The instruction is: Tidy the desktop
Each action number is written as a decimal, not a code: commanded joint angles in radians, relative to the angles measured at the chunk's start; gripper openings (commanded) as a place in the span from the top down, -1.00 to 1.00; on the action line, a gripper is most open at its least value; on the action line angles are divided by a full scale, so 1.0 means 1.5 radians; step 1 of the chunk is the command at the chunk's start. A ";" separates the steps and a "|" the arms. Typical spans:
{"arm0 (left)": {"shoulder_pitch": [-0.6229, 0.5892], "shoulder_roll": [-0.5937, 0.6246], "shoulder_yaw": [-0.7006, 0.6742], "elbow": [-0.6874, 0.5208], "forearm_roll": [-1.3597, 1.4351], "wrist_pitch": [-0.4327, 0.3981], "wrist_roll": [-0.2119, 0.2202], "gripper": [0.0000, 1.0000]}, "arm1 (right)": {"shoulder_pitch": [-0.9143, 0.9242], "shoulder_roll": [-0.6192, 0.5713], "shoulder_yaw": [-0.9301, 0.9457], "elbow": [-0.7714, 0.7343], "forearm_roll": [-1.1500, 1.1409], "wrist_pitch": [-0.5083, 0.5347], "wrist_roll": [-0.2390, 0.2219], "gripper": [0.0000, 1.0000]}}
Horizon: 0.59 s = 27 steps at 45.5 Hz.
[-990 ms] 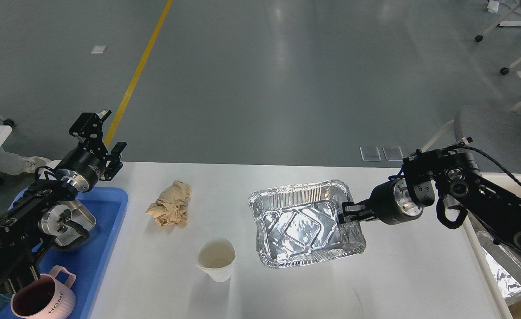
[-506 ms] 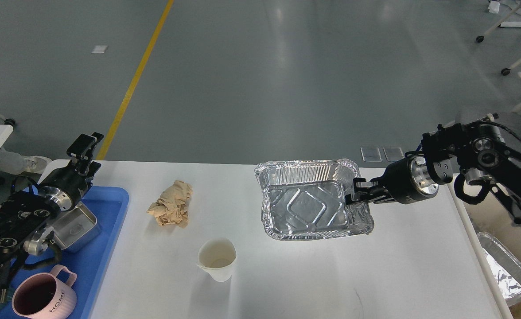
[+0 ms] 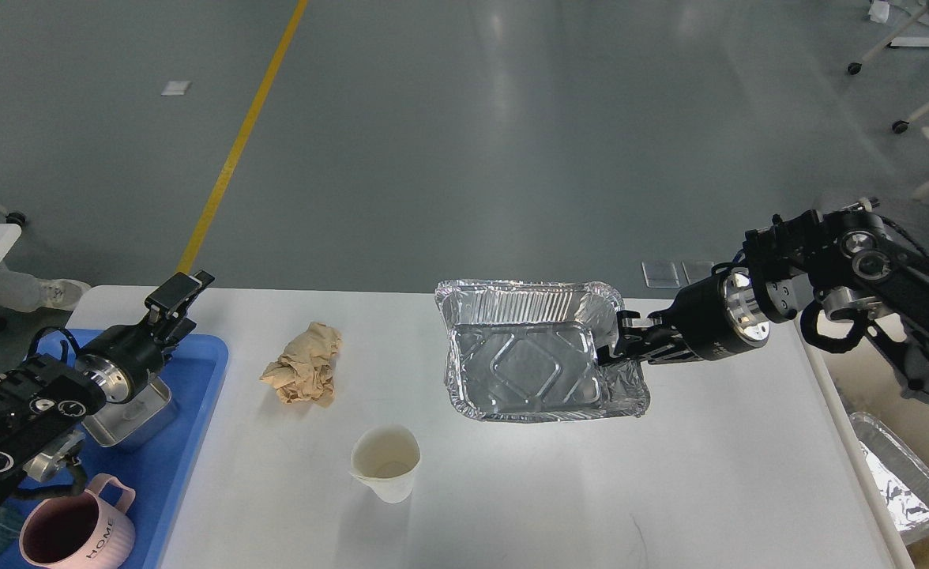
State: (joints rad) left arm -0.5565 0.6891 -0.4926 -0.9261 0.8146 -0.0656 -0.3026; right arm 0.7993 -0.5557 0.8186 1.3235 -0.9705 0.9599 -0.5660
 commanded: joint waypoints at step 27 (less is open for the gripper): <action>-0.152 0.438 0.122 -0.388 0.192 -0.304 0.004 -0.94 | -0.010 0.022 0.000 -0.009 -0.042 0.000 0.001 1.00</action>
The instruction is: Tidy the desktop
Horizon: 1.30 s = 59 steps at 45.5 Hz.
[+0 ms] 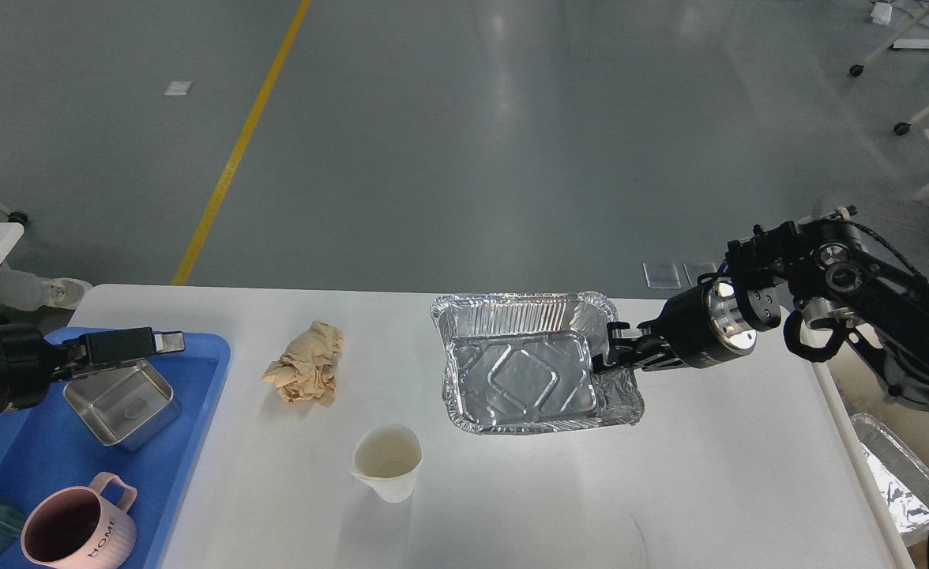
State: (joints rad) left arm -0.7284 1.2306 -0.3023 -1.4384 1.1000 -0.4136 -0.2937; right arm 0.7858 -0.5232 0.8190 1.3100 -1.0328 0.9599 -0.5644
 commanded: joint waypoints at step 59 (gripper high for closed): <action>-0.061 -0.297 0.021 0.025 0.249 -0.179 0.107 -0.93 | -0.018 0.009 0.000 -0.001 -0.034 0.000 0.002 1.00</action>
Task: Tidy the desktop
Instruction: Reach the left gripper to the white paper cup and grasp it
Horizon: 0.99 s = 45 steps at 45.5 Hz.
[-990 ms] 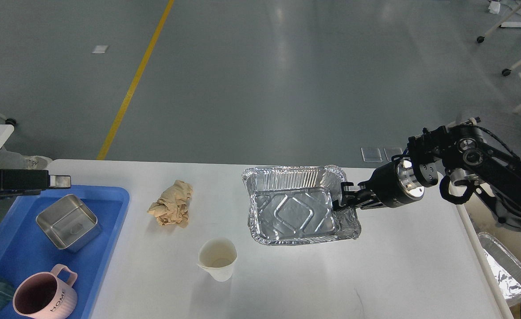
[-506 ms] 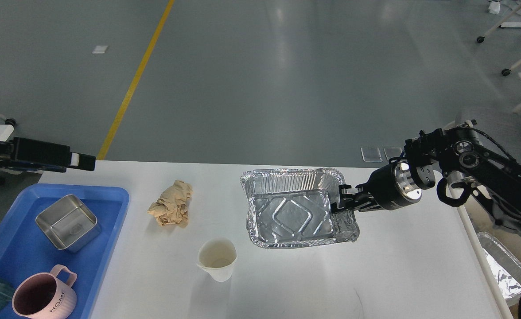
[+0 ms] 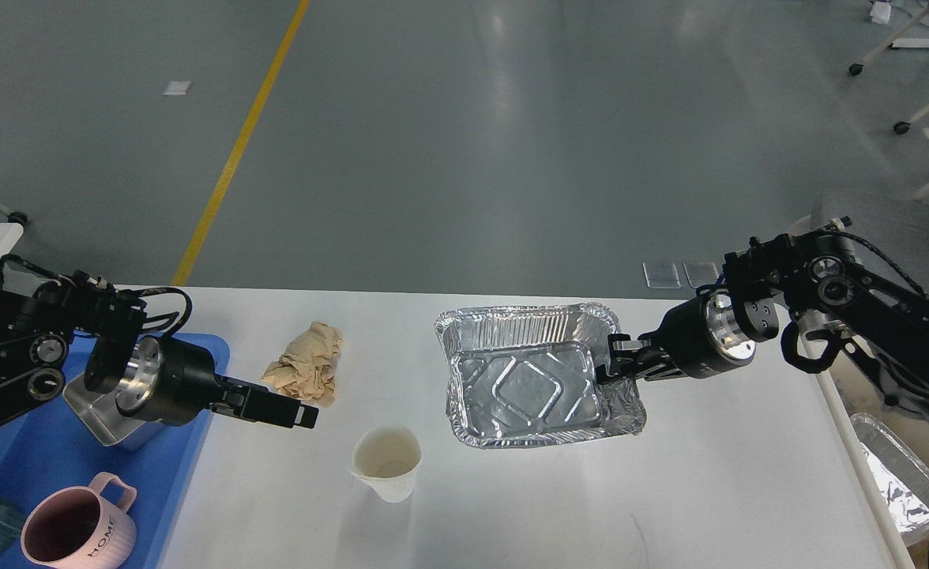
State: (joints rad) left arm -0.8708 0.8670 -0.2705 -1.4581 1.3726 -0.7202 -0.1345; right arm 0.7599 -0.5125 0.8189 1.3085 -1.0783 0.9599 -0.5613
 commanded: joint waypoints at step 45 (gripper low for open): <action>0.124 -0.203 0.001 0.164 0.114 0.179 -0.001 0.36 | -0.032 0.001 0.001 0.003 -0.005 0.000 0.000 1.00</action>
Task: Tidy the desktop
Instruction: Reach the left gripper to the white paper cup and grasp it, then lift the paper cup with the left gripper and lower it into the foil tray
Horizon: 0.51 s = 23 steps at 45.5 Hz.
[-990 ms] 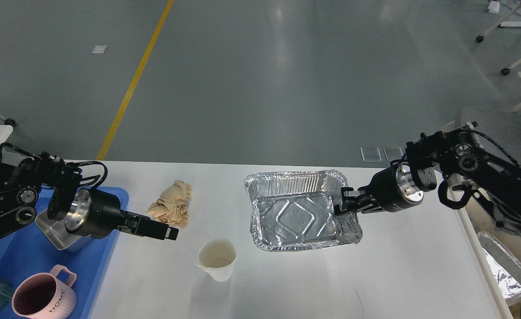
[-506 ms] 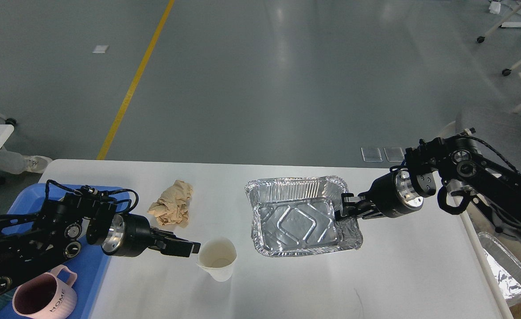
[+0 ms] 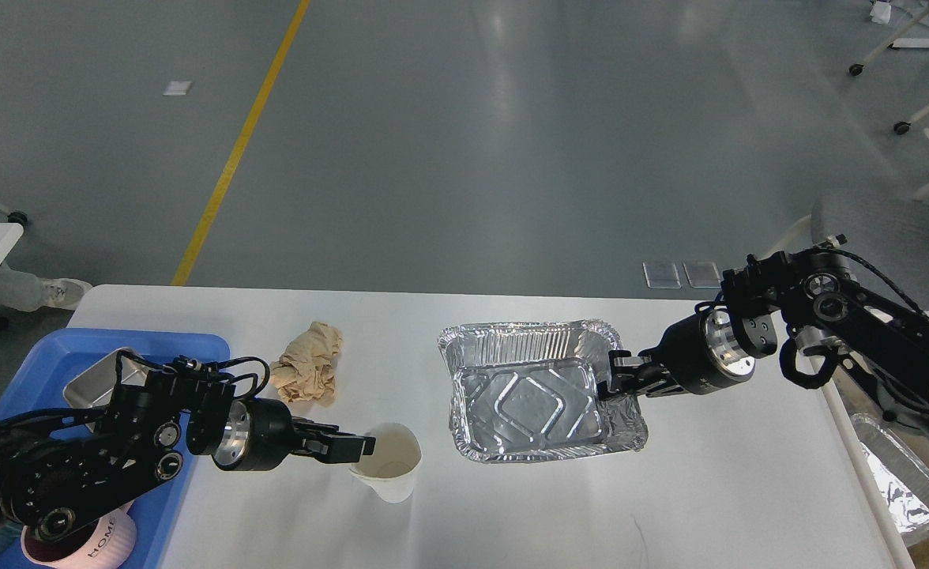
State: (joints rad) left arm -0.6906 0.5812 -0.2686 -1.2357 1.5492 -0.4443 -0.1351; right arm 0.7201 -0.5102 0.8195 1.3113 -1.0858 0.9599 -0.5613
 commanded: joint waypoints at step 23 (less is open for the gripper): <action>0.005 -0.019 -0.010 0.011 -0.002 -0.032 -0.014 1.00 | -0.012 -0.001 0.002 0.002 0.000 0.000 0.000 1.00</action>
State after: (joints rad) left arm -0.6759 0.5464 -0.2814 -1.2124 1.5459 -0.4887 -0.1499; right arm 0.7031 -0.5125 0.8212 1.3139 -1.0858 0.9599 -0.5615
